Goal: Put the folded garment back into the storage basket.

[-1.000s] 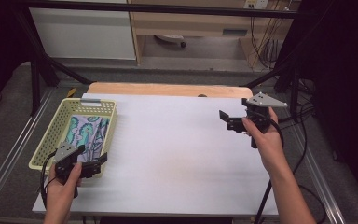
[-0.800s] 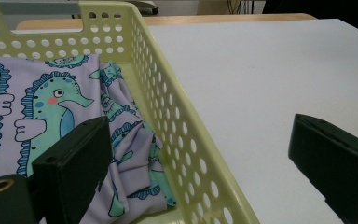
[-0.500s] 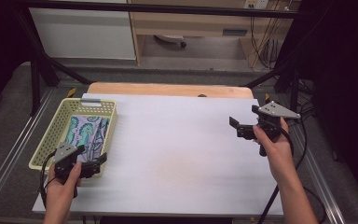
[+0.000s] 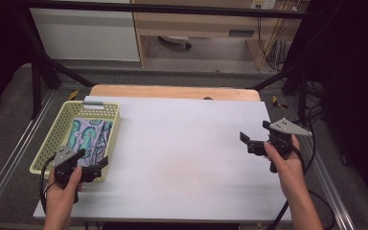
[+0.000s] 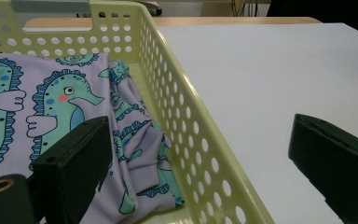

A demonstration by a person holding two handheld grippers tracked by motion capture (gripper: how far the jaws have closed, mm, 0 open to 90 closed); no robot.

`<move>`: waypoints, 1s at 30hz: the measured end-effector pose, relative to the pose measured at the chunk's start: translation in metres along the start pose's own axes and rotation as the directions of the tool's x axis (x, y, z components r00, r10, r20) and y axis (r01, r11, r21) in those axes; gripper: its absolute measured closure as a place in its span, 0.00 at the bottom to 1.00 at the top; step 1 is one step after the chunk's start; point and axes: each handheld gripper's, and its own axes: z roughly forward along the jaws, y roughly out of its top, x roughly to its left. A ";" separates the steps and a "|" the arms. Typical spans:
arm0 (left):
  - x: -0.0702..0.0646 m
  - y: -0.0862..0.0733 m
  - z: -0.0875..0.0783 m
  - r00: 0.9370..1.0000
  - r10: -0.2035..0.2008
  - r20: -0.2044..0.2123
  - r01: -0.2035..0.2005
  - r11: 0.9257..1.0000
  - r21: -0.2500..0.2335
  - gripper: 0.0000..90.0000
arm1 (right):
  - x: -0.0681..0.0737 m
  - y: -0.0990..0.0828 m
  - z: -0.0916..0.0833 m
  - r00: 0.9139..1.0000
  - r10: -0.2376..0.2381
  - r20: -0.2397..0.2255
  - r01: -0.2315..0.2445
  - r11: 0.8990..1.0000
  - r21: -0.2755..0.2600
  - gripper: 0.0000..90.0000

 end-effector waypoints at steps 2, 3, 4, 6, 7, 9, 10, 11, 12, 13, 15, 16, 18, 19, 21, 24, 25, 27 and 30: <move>0.000 0.000 0.000 1.000 0.001 0.000 -0.001 1.000 0.000 0.07 | 0.000 -0.005 -0.002 1.000 0.008 0.002 -0.008 1.000 -0.002 0.03; 0.000 0.000 0.000 1.000 0.003 0.000 -0.003 1.000 0.001 0.07 | 0.000 -0.008 -0.002 1.000 0.010 0.001 -0.010 1.000 -0.003 0.03; 0.000 0.000 0.000 1.000 0.003 0.001 -0.003 1.000 0.003 0.07 | 0.000 -0.011 -0.003 1.000 0.017 0.001 -0.017 1.000 -0.005 0.03; 0.000 0.000 0.001 1.000 0.003 0.001 -0.003 1.000 0.005 0.07 | 0.001 -0.017 -0.004 1.000 0.019 0.000 -0.019 1.000 -0.002 0.03; 0.000 0.000 0.001 1.000 0.003 0.001 -0.003 1.000 0.005 0.07 | 0.001 -0.020 -0.004 1.000 0.021 -0.002 -0.021 1.000 0.000 0.03; 0.000 0.000 0.000 1.000 0.003 0.000 -0.003 1.000 0.004 0.07 | 0.003 -0.026 -0.004 1.000 0.025 -0.003 -0.025 1.000 0.003 0.04; 0.000 0.000 0.000 1.000 0.002 -0.001 -0.002 1.000 0.002 0.07 | 0.003 -0.028 -0.005 1.000 0.025 -0.003 -0.025 1.000 0.003 0.04; 0.000 0.000 0.000 1.000 0.002 -0.001 -0.002 1.000 0.003 0.07 | 0.004 -0.031 -0.005 1.000 0.028 -0.003 -0.028 1.000 0.001 0.04; 0.000 0.000 0.000 1.000 0.002 0.000 -0.002 1.000 0.003 0.07 | 0.005 -0.033 -0.005 1.000 0.030 -0.004 -0.030 1.000 0.003 0.04; 0.000 0.000 0.000 1.000 0.003 0.000 -0.003 1.000 0.004 0.07 | 0.006 -0.036 -0.006 1.000 0.030 -0.005 -0.030 1.000 0.003 0.04; 0.000 0.000 0.000 1.000 0.004 -0.001 -0.004 1.000 0.003 0.07 | 0.007 -0.040 -0.006 0.999 0.033 -0.007 -0.033 0.999 0.006 0.04; 0.000 0.000 0.000 1.000 0.005 0.000 -0.005 1.000 0.003 0.07 | 0.008 -0.042 -0.006 0.999 0.031 -0.007 -0.031 0.999 0.006 0.04; 0.000 0.000 0.000 1.000 0.006 -0.002 -0.006 1.000 0.002 0.07 | 0.009 -0.046 -0.007 0.999 0.040 -0.008 -0.040 0.999 0.009 0.04; 0.000 0.000 0.000 1.000 0.006 -0.001 -0.006 1.000 0.002 0.07 | 0.009 -0.048 -0.007 0.999 0.044 -0.009 -0.044 0.999 0.011 0.04; 0.000 0.000 0.000 1.000 0.010 -0.005 -0.010 1.000 0.002 0.07 | 0.010 -0.051 -0.008 0.999 0.046 -0.010 -0.046 0.999 0.014 0.04; -0.001 0.000 -0.001 1.000 0.015 -0.009 -0.015 1.000 0.001 0.07 | 0.013 -0.055 -0.009 0.999 0.048 -0.016 -0.048 0.999 0.016 0.04; -0.001 0.000 -0.001 1.000 0.015 -0.009 -0.015 1.000 0.000 0.07 | 0.014 -0.057 -0.010 0.999 0.049 -0.017 -0.048 0.999 0.020 0.04; -0.001 0.001 -0.001 1.000 0.017 -0.007 -0.017 1.000 0.000 0.07 | 0.015 -0.059 -0.011 0.999 0.049 -0.020 -0.049 0.999 0.021 0.04; -0.002 0.003 -0.003 0.998 0.053 -0.017 -0.053 0.999 0.003 0.07 | 0.018 -0.061 -0.013 0.998 0.053 -0.025 -0.053 0.998 0.028 0.04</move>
